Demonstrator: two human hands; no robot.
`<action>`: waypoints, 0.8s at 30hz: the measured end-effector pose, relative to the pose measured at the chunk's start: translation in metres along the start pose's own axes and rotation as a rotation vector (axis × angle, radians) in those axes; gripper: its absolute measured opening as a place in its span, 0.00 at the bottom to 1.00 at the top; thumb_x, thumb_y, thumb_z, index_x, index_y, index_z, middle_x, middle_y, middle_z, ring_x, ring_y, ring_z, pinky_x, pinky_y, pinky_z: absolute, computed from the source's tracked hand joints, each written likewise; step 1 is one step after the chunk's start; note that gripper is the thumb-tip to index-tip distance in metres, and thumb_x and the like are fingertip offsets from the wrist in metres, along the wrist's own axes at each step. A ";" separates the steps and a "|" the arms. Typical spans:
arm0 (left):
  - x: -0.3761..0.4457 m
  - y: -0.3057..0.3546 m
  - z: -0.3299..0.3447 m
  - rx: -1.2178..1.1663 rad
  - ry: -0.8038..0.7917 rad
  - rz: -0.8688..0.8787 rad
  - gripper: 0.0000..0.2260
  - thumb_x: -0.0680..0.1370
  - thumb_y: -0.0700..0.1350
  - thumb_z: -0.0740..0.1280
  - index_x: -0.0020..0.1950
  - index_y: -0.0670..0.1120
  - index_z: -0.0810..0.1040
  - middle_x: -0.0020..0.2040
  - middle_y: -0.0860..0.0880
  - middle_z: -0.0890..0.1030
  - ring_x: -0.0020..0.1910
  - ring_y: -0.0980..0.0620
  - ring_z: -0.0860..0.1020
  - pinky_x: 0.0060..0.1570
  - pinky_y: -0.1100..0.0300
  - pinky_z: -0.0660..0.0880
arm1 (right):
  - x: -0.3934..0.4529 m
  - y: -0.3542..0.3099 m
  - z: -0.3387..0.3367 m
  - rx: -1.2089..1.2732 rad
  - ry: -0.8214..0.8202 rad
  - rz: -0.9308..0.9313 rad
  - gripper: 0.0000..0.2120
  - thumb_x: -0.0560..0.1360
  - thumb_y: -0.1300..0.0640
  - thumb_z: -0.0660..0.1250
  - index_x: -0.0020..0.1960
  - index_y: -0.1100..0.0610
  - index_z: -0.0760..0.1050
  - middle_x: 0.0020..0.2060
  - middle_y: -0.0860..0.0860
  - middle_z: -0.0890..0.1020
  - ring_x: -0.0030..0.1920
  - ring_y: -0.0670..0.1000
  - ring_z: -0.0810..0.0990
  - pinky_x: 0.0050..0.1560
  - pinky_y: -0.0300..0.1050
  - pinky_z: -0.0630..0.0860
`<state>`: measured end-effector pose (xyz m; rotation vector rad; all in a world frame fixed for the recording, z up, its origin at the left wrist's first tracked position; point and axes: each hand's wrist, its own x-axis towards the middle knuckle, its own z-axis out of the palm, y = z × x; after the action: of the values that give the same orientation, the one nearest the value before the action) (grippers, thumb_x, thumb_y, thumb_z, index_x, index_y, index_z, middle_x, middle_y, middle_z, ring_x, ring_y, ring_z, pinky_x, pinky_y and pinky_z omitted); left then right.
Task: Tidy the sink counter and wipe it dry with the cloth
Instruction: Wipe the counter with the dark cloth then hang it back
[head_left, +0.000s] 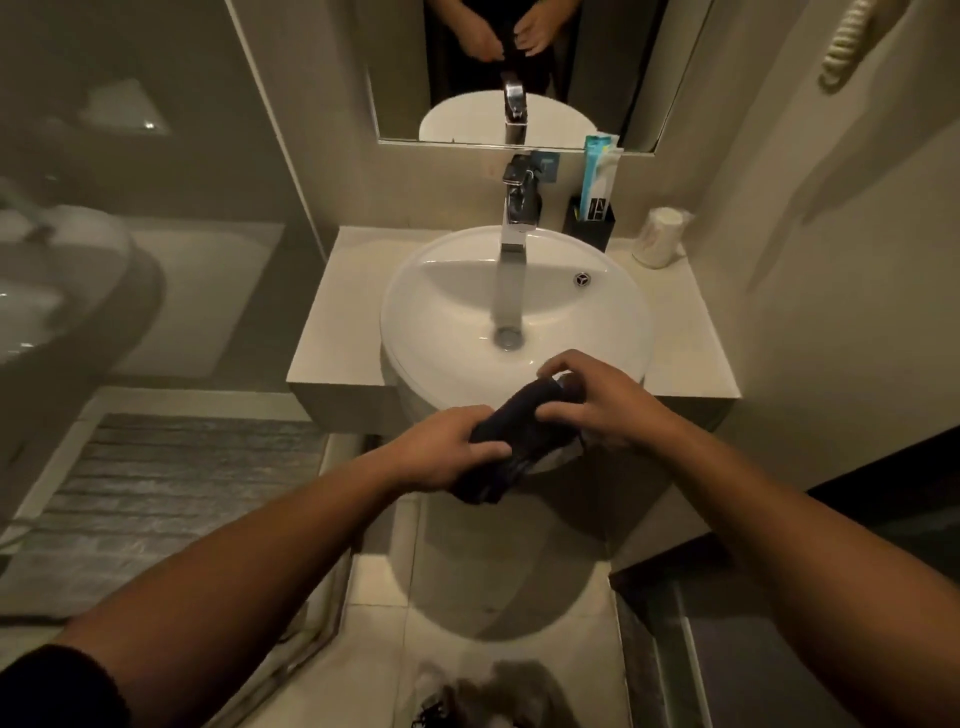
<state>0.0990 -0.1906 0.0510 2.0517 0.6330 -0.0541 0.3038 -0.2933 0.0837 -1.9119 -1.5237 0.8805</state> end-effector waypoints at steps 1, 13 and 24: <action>-0.014 0.008 0.001 -0.193 0.003 -0.003 0.12 0.76 0.53 0.67 0.57 0.52 0.75 0.49 0.51 0.82 0.48 0.53 0.80 0.47 0.60 0.77 | -0.001 -0.014 -0.009 0.083 -0.023 -0.010 0.13 0.72 0.51 0.73 0.53 0.48 0.73 0.44 0.47 0.83 0.43 0.47 0.83 0.43 0.40 0.80; -0.083 0.032 -0.004 -1.395 0.374 0.032 0.14 0.74 0.46 0.67 0.58 0.42 0.80 0.52 0.40 0.83 0.52 0.43 0.81 0.49 0.51 0.79 | 0.079 -0.127 0.003 0.314 -0.531 -0.115 0.12 0.75 0.54 0.69 0.49 0.63 0.79 0.44 0.61 0.81 0.45 0.57 0.78 0.48 0.53 0.73; -0.007 -0.096 -0.140 -1.780 0.747 -0.239 0.17 0.78 0.48 0.61 0.64 0.42 0.76 0.59 0.40 0.81 0.55 0.42 0.80 0.54 0.47 0.74 | 0.257 -0.053 0.063 0.415 0.132 0.419 0.13 0.76 0.53 0.66 0.53 0.62 0.77 0.46 0.54 0.77 0.44 0.54 0.74 0.49 0.48 0.71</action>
<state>0.0196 -0.0403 0.0533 0.1987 0.8502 0.8556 0.2609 -0.0306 0.0416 -1.9486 -0.7919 1.1196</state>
